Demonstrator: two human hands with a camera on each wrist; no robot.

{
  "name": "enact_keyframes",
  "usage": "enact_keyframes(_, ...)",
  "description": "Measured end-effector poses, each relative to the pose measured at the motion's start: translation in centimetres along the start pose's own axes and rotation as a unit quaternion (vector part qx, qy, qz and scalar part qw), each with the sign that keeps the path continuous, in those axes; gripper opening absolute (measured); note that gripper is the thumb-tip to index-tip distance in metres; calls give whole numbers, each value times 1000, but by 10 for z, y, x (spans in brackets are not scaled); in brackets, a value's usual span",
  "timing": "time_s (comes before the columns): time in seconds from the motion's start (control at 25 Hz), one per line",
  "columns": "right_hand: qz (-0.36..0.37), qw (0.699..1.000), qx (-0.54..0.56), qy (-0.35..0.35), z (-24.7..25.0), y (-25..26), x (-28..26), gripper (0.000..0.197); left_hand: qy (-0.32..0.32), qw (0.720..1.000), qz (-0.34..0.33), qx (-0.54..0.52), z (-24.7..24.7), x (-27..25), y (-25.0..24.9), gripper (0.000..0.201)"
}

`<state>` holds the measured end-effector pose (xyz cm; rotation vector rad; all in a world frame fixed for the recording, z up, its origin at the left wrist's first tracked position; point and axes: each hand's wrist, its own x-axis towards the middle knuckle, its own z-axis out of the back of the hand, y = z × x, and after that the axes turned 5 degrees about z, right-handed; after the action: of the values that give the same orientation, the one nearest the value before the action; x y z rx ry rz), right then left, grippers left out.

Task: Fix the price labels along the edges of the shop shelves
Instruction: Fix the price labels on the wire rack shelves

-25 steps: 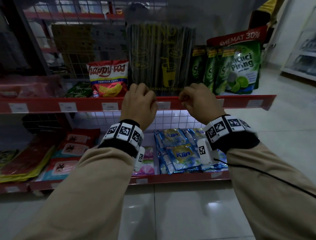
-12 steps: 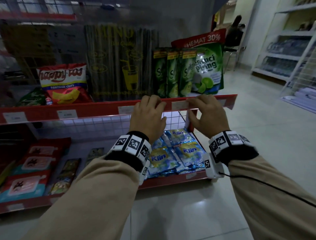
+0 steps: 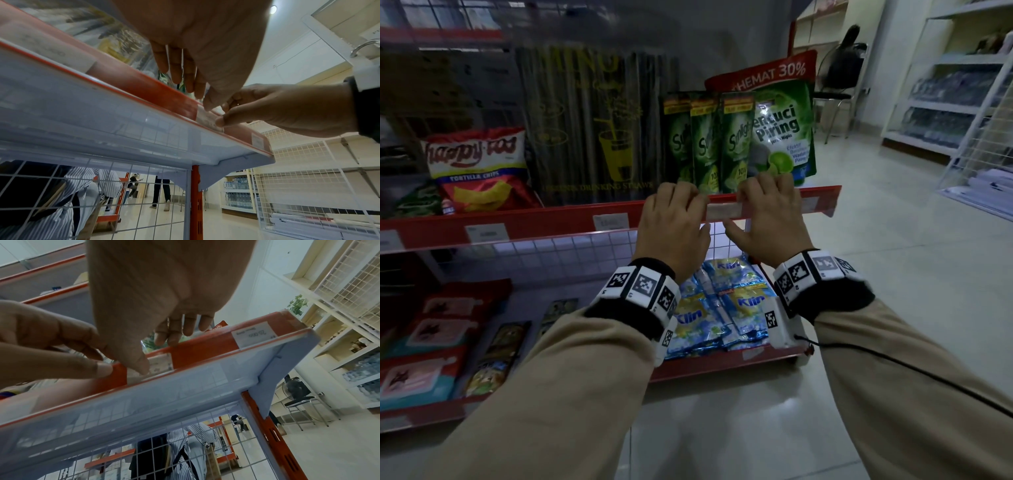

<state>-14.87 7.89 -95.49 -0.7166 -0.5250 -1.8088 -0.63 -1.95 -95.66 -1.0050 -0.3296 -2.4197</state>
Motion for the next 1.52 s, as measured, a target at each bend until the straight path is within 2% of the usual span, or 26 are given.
enact_keyframes(0.24,53,994,80,-52,2,1,1,31,30,999,16,5,0,7,-6,34)
enact_keyframes(0.4,78,994,70,-40,3,4,3,28,53,998,17,14,-2,10,-6,36)
enact_keyframes(0.6,63,996,49,27,1,7,9,29,63,998,8,16,-4,9,-3,33)
enact_keyframes(0.8,-19,976,215,22,9,4,24,13,50,997,16,-56,-3,11,-1,33)
enact_keyframes(0.88,-64,956,288,-9,13,6,25,8,42,993,28,-103,-3,13,0,31)
enact_keyframes(0.96,-112,918,377,-46,17,10,24,11,33,989,42,-135,-5,13,0,30)
enact_keyframes(1.12,-215,809,541,-73,18,15,23,25,22,983,69,-167,-5,14,-1,35)
enact_keyframes(1.2,-241,755,607,-57,17,20,21,29,31,980,86,-176,-5,16,-2,36)
enact_keyframes(1.24,-243,738,628,-48,16,22,19,29,35,978,91,-184,-5,17,-2,35)
enact_keyframes(1.28,-242,735,633,-40,16,24,19,28,37,976,95,-191,-5,17,-2,33)
enact_keyframes(1.32,-236,751,616,-35,16,23,19,26,38,975,97,-196,-4,18,-1,29)
enact_keyframes(1.44,-192,833,518,-33,20,18,21,16,45,976,93,-192,-3,19,1,25)
enact_keyframes(1.48,-181,841,509,-36,22,15,21,13,45,975,93,-195,-3,19,1,26)
enact_keyframes(1.52,-177,836,517,-42,23,13,20,11,42,973,97,-205,-2,19,1,27)
